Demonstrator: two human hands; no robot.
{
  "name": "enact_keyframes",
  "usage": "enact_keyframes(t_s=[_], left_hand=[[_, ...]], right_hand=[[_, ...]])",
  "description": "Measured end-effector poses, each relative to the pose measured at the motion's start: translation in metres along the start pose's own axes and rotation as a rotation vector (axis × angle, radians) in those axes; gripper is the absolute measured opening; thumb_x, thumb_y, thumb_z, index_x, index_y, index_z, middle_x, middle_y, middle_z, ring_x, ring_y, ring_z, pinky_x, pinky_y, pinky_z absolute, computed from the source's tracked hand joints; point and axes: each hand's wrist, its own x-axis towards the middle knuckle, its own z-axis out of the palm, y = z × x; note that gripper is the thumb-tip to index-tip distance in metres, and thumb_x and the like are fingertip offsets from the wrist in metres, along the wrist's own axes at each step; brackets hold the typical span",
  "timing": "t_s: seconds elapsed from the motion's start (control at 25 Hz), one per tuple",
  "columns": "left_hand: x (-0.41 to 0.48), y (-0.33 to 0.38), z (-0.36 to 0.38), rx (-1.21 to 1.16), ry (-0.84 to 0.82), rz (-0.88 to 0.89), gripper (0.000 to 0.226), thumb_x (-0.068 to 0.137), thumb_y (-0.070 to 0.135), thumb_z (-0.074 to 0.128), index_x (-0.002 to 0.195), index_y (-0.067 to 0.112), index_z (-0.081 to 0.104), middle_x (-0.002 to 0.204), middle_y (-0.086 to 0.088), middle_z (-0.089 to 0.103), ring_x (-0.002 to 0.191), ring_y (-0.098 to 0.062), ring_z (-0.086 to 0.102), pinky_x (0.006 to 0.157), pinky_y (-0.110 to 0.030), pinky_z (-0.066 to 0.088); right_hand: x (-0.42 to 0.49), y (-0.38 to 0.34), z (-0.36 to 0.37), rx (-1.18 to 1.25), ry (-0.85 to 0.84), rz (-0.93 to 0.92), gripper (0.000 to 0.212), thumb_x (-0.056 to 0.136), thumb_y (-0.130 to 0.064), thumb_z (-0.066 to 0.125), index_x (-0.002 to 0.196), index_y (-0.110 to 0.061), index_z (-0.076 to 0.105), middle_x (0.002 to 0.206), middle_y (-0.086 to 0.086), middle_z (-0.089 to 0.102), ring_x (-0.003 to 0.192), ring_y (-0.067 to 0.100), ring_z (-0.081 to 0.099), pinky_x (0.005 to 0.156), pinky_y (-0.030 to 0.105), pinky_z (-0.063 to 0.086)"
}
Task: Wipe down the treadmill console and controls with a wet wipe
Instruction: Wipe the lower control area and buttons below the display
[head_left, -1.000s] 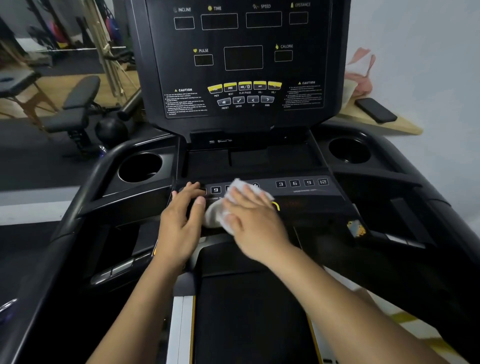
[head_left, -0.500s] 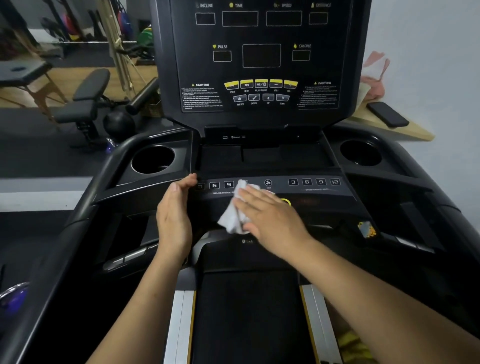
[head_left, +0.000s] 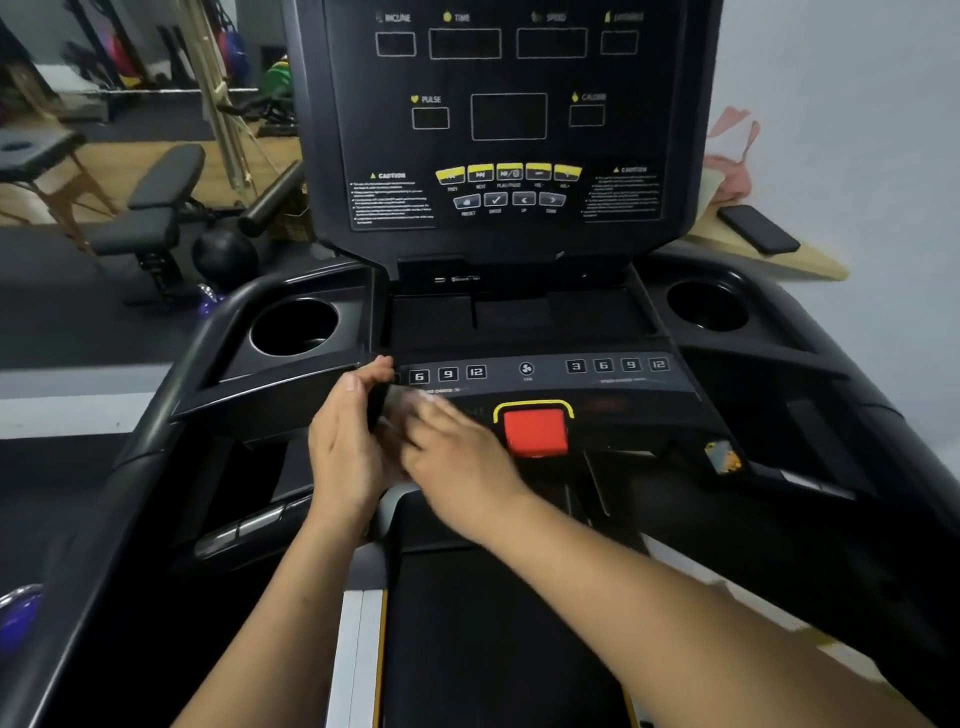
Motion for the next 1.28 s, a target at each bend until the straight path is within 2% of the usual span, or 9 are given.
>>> enact_keyframes(t_s=[0.12, 0.28, 0.4, 0.64, 0.76, 0.88, 1.08, 1.16, 1.28], left_hand=[[-0.001, 0.002, 0.0, 0.068, 0.001, 0.026, 0.037, 0.103, 0.034, 0.031, 0.102, 0.032, 0.068, 0.12, 0.008, 0.068, 0.121, -0.009, 0.059, 0.105, -0.029, 0.043], [-0.004, 0.009, 0.003, 0.122, 0.0, 0.016, 0.039, 0.103, 0.032, 0.03, 0.101, 0.028, 0.068, 0.121, 0.005, 0.067, 0.121, -0.004, 0.057, 0.103, -0.019, 0.04], [-0.005, 0.012, 0.004, 0.154, -0.008, 0.036, 0.041, 0.102, 0.037, 0.031, 0.104, 0.021, 0.069, 0.121, 0.007, 0.067, 0.12, 0.0, 0.057, 0.097, -0.009, 0.038], [-0.004, 0.012, 0.007, 0.195, -0.051, 0.057, 0.037, 0.098, 0.043, 0.035, 0.102, 0.027, 0.068, 0.122, 0.01, 0.066, 0.122, 0.001, 0.055, 0.1, -0.012, 0.039], [-0.004, 0.012, 0.01, 0.25, -0.084, 0.054, 0.038, 0.098, 0.041, 0.036, 0.106, 0.024, 0.069, 0.123, 0.013, 0.065, 0.124, 0.003, 0.052, 0.105, -0.017, 0.039], [-0.01, 0.014, 0.022, 0.311, -0.108, 0.112, 0.035, 0.098, 0.032, 0.039, 0.108, 0.017, 0.069, 0.121, 0.008, 0.066, 0.126, 0.0, 0.052, 0.11, -0.027, 0.039], [-0.049, 0.025, 0.085, 0.376, -0.346, 0.217, 0.021, 0.093, 0.02, 0.052, 0.105, 0.013, 0.069, 0.121, 0.001, 0.067, 0.124, -0.005, 0.055, 0.106, -0.031, 0.042], [-0.055, 0.027, 0.097, 0.343, -0.369, 0.191, 0.019, 0.093, 0.019, 0.055, 0.107, 0.016, 0.069, 0.121, 0.005, 0.067, 0.122, -0.001, 0.055, 0.103, -0.026, 0.044], [-0.047, 0.036, 0.091, 0.215, -0.32, 0.015, 0.022, 0.098, 0.007, 0.051, 0.111, 0.015, 0.067, 0.117, 0.006, 0.068, 0.115, -0.007, 0.06, 0.099, -0.028, 0.047]], right_hand=[[0.005, 0.015, -0.005, 0.041, -0.067, -0.016, 0.043, 0.095, -0.017, 0.044, 0.137, -0.011, 0.051, 0.151, 0.008, 0.039, 0.146, 0.024, 0.02, 0.12, 0.033, 0.0], [-0.008, 0.092, -0.034, -0.005, -0.042, 0.175, 0.026, 0.096, -0.014, 0.043, 0.113, -0.01, 0.062, 0.132, 0.011, 0.05, 0.134, 0.025, 0.034, 0.111, 0.039, 0.029], [-0.069, 0.142, -0.037, 0.086, 0.066, 0.412, 0.038, 0.102, -0.017, 0.038, 0.135, -0.005, 0.05, 0.152, 0.01, 0.036, 0.145, 0.017, 0.02, 0.116, 0.027, 0.012], [-0.169, 0.142, -0.017, 0.145, 0.363, 0.819, 0.033, 0.099, -0.017, 0.048, 0.13, -0.008, 0.058, 0.147, 0.003, 0.044, 0.129, 0.015, 0.022, 0.109, 0.05, 0.031], [-0.171, 0.146, -0.021, 0.196, 0.398, 0.751, 0.039, 0.091, -0.018, 0.063, 0.129, -0.013, 0.06, 0.14, -0.007, 0.047, 0.132, 0.016, 0.033, 0.106, 0.04, 0.031], [-0.161, 0.155, -0.033, 0.154, 0.148, 0.677, 0.055, 0.085, -0.029, 0.071, 0.136, -0.026, 0.053, 0.148, -0.012, 0.04, 0.142, 0.009, 0.027, 0.109, 0.036, 0.031], [-0.108, 0.119, -0.023, 0.12, 0.04, 0.403, 0.058, 0.091, -0.023, 0.061, 0.145, -0.022, 0.04, 0.155, -0.007, 0.029, 0.145, 0.006, 0.01, 0.114, 0.019, -0.011], [-0.097, 0.106, -0.027, 0.252, 0.088, 0.39, 0.047, 0.091, -0.008, 0.055, 0.137, -0.019, 0.053, 0.149, -0.002, 0.042, 0.142, 0.01, 0.028, 0.115, 0.015, 0.001], [-0.1, 0.1, -0.054, 0.617, 0.233, 0.565, 0.03, 0.091, -0.008, 0.059, 0.112, -0.026, 0.072, 0.114, -0.003, 0.07, 0.108, 0.01, 0.062, 0.1, 0.031, 0.047]])
